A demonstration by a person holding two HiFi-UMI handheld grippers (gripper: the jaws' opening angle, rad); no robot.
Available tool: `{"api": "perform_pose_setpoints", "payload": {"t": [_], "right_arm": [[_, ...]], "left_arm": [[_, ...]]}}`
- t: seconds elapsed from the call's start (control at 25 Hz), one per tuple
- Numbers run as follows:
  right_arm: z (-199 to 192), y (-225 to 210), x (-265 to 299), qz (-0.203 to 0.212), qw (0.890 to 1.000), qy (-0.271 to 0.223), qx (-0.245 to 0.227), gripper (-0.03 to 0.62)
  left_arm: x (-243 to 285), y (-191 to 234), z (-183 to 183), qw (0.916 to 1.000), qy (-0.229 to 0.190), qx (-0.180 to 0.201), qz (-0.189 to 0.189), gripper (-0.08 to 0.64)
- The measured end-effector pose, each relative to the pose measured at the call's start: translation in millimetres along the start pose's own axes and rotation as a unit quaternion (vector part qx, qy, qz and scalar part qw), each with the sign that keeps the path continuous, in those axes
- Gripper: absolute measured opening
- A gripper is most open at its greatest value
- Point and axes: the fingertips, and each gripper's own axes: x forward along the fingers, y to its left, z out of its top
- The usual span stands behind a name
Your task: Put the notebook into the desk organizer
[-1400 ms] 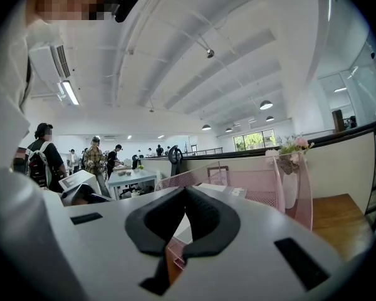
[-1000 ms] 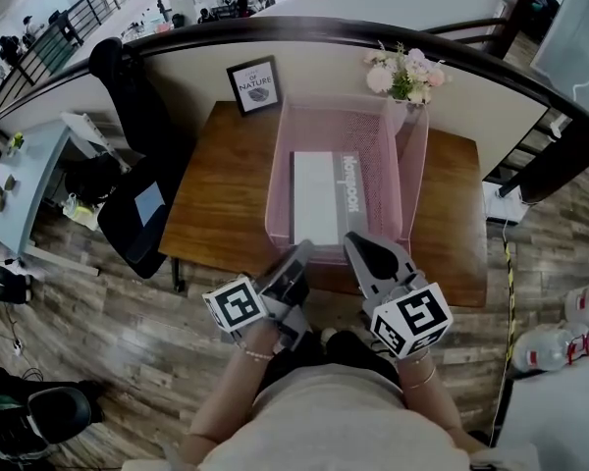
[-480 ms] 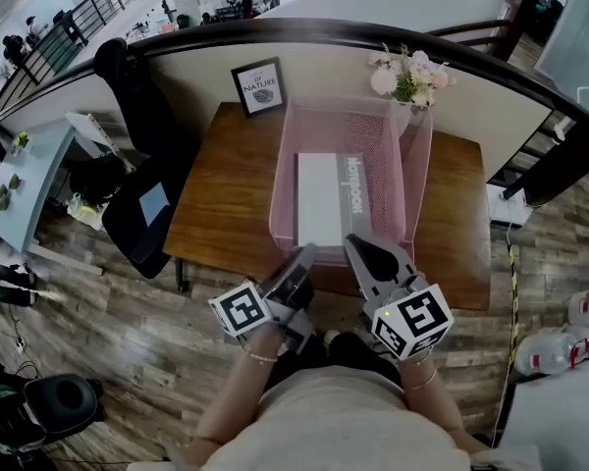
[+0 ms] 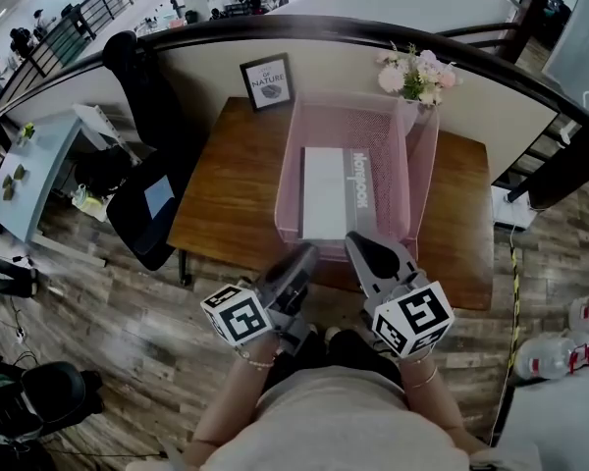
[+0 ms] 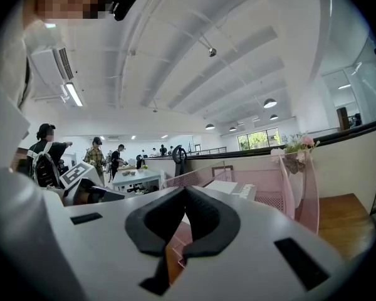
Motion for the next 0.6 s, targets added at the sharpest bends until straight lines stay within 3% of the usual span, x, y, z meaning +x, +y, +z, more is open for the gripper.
{"api": "perform_pose_setpoints", "payload": {"t": [0.28, 0.48, 0.6], "right_arm": [[5.4, 0.6, 1.2, 0.002, 1.0, -0.006, -0.002, 0.012], [8.0, 2.9, 1.4, 0.004, 1.0, -0.007, -0.007, 0.012], [11.9, 1.5, 0.8, 0.003, 1.0, -0.007, -0.01, 0.012]], "left_arm": [[1.4, -23.6, 18.9, 0.9931, -0.002, 0.117, 0.002, 0.082], [5.5, -45.4, 26.7, 0.9778, 0.003, 0.208, -0.02, 0.049], [9.2, -55.6, 29.3, 0.971, 0.006, 0.237, -0.034, 0.049]]}}
